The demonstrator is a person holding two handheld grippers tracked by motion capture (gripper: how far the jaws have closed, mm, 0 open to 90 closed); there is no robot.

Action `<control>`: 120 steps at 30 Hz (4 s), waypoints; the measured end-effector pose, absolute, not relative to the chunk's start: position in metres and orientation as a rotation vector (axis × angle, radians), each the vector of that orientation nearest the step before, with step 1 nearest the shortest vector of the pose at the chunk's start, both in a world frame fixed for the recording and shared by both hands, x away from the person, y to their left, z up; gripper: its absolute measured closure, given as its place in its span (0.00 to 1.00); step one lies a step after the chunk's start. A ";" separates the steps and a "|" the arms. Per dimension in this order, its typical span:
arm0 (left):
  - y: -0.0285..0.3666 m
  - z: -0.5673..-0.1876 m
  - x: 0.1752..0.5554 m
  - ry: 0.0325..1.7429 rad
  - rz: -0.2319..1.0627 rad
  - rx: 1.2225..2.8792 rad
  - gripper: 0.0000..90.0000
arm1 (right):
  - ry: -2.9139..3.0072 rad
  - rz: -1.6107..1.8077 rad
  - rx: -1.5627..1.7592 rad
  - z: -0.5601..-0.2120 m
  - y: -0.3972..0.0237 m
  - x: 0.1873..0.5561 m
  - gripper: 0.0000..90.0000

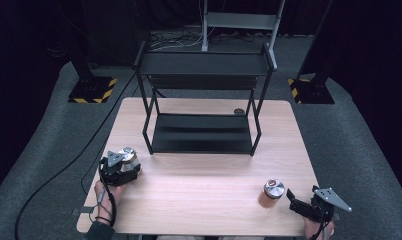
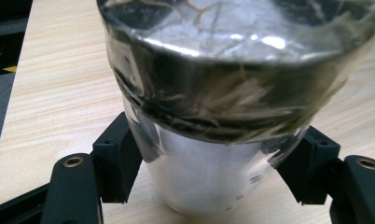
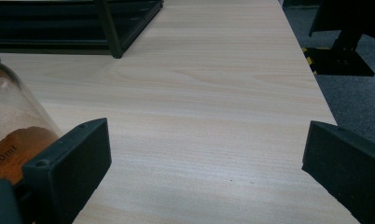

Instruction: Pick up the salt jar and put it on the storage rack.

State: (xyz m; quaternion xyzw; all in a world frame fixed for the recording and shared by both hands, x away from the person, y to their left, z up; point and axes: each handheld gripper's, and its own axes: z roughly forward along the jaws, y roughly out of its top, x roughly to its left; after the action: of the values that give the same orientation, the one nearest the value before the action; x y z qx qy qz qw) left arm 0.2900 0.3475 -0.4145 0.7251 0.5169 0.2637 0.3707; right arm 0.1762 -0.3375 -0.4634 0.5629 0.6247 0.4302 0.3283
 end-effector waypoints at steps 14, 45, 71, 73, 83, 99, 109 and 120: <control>0.344 -0.384 0.291 1.239 0.623 1.927 0.34 | 1.639 1.128 1.472 -0.463 -0.338 0.176 0.00; 0.337 -0.352 0.298 1.100 0.581 1.933 0.34 | 1.643 1.124 1.476 -0.463 -0.338 0.177 0.00; 0.326 -0.328 0.317 1.029 0.586 1.920 0.34 | 1.642 1.122 1.475 -0.463 -0.338 0.177 0.00; 0.326 -0.328 0.319 1.030 0.583 1.915 0.34 | 1.643 1.122 1.476 -0.463 -0.338 0.177 0.00; 0.326 -0.321 0.327 1.021 0.584 1.898 0.34 | 1.646 1.116 1.476 -0.462 -0.337 0.178 0.00; 0.325 -0.306 0.340 1.014 0.589 1.878 0.34 | 1.647 1.116 1.474 -0.462 -0.337 0.178 0.00; 0.322 -0.297 0.347 0.998 0.595 1.871 0.34 | 1.649 1.116 1.474 -0.462 -0.337 0.178 0.00; 0.320 -0.286 0.354 0.986 0.600 1.856 0.34 | 1.653 1.114 1.475 -0.461 -0.337 0.179 0.00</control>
State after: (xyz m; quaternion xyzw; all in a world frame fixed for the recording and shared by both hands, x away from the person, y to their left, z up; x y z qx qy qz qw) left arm 0.3542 0.3204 -0.2862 0.7540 0.4004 0.2437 0.4601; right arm 0.1786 -0.3370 -0.4615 0.5627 0.6303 0.4248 0.3250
